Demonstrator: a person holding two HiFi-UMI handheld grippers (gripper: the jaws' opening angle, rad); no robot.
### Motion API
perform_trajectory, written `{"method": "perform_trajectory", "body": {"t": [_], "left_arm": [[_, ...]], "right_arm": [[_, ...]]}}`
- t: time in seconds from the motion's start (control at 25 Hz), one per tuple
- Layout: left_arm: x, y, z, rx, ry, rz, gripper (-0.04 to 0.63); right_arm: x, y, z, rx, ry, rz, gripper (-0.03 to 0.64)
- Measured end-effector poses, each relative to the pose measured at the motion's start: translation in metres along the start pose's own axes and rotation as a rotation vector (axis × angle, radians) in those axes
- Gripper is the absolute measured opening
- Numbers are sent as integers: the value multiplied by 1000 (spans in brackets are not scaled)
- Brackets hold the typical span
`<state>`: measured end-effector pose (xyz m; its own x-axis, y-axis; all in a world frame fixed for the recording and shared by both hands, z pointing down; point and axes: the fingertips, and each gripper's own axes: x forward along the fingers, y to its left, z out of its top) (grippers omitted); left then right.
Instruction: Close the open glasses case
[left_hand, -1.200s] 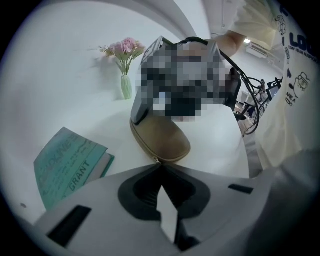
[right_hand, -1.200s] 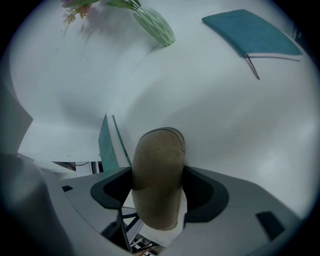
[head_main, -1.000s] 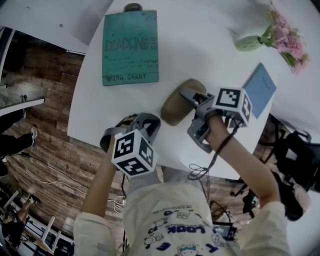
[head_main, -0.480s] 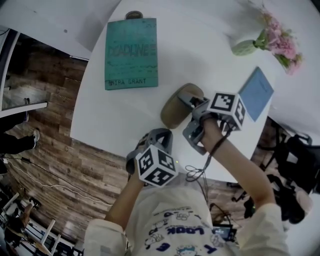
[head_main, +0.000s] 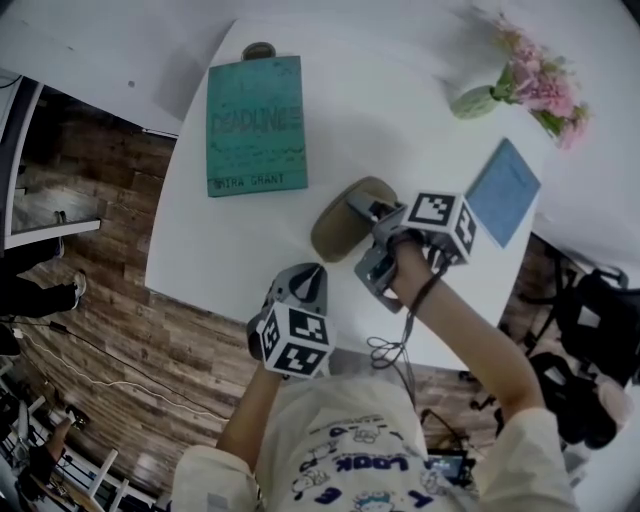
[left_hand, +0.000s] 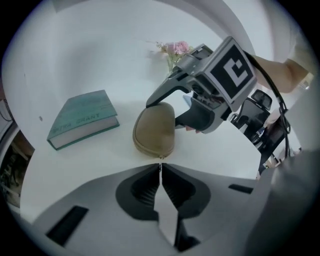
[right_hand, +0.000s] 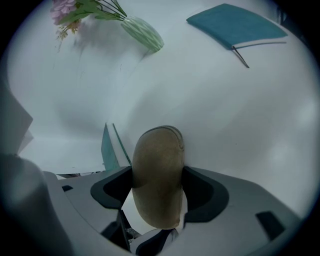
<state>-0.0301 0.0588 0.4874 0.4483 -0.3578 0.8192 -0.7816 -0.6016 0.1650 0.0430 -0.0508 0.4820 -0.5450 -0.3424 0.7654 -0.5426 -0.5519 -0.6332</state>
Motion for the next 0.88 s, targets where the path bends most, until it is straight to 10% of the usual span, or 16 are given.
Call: {"method": "perform_trajectory", "body": {"t": [0.2,0.88], "left_arm": [[5,-4,4,8,12,-39,97],[13,-11,4,35,69,64,2]], "right_arm": [[0,0,0,-1,10,-3,313],[0,1,-1,-5,15,-25,313]]}}
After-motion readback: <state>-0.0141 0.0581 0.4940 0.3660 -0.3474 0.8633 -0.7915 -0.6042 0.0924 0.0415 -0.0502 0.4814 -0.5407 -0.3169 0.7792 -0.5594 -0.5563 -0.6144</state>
